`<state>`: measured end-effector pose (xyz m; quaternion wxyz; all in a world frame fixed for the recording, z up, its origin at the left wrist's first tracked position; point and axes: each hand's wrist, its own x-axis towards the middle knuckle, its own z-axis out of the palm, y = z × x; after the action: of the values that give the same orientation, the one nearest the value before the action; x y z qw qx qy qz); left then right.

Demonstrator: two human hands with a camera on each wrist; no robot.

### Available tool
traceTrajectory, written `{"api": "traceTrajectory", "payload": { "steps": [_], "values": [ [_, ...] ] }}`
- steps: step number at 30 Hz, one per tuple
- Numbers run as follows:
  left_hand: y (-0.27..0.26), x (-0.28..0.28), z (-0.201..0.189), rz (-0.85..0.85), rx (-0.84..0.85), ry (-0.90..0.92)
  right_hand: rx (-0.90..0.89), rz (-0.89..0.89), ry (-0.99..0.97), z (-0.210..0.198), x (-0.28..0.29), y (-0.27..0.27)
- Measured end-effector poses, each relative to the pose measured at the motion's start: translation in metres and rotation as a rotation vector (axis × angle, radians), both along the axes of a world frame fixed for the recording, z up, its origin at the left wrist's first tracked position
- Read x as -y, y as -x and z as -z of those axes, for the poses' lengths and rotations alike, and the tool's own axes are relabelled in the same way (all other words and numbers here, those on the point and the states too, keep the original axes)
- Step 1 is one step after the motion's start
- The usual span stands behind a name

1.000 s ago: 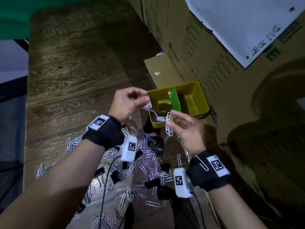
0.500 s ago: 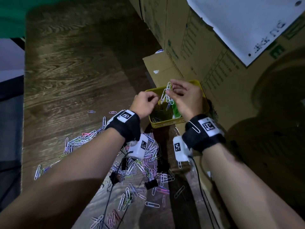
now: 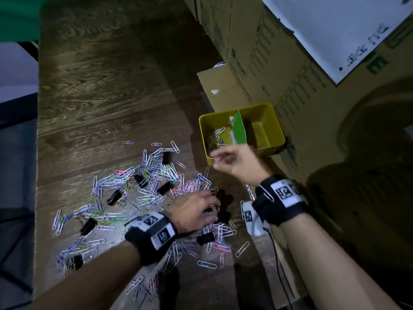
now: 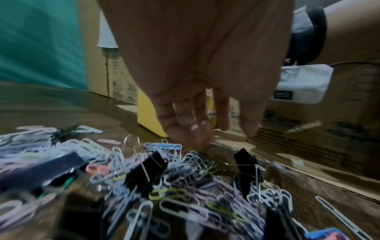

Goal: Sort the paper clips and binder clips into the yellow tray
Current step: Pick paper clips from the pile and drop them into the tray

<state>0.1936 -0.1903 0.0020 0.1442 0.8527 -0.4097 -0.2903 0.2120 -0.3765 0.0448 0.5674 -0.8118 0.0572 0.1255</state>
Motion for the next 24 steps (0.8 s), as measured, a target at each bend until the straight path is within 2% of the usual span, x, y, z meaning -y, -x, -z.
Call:
{"api": "traceTrajectory", "payload": {
  "steps": [2, 4, 6, 8, 13, 16, 19, 21, 24],
  "values": [
    [0.010, -0.007, 0.010, -0.146, 0.144, -0.023, -0.179, -0.220, 0.106, 0.002, -0.002, 0.022],
    [0.012, -0.015, 0.018, -0.267, 0.245, -0.104, -0.331, -0.439, 0.362, 0.011, -0.007, 0.043],
    [0.011, -0.019, 0.024, -0.295, 0.315, -0.172, -0.377, -0.537, 0.516, 0.026, -0.013, 0.058],
    [0.008, -0.021, 0.026, -0.313, 0.344, -0.184, -0.365, -0.550, 0.556, 0.038, -0.020, 0.070],
    [-0.003, -0.038, 0.030, -0.341, 0.387, -0.219, -0.246, -0.402, 0.558, 0.045, -0.023, 0.088],
    [-0.007, -0.049, 0.029, -0.320, 0.404, -0.299, -0.196, -0.208, 0.554, 0.035, -0.006, 0.091],
    [-0.010, -0.045, 0.026, -0.320, 0.439, -0.272, -0.102, 0.021, 0.717, 0.026, 0.022, 0.087],
    [-0.010, -0.031, 0.024, -0.283, 0.439, -0.223, -0.116, 0.141, 0.786, 0.029, 0.038, 0.085],
    [-0.010, -0.008, 0.025, -0.227, 0.336, -0.217, -0.234, 0.210, 0.812, 0.042, 0.052, 0.087]
  ]
}}
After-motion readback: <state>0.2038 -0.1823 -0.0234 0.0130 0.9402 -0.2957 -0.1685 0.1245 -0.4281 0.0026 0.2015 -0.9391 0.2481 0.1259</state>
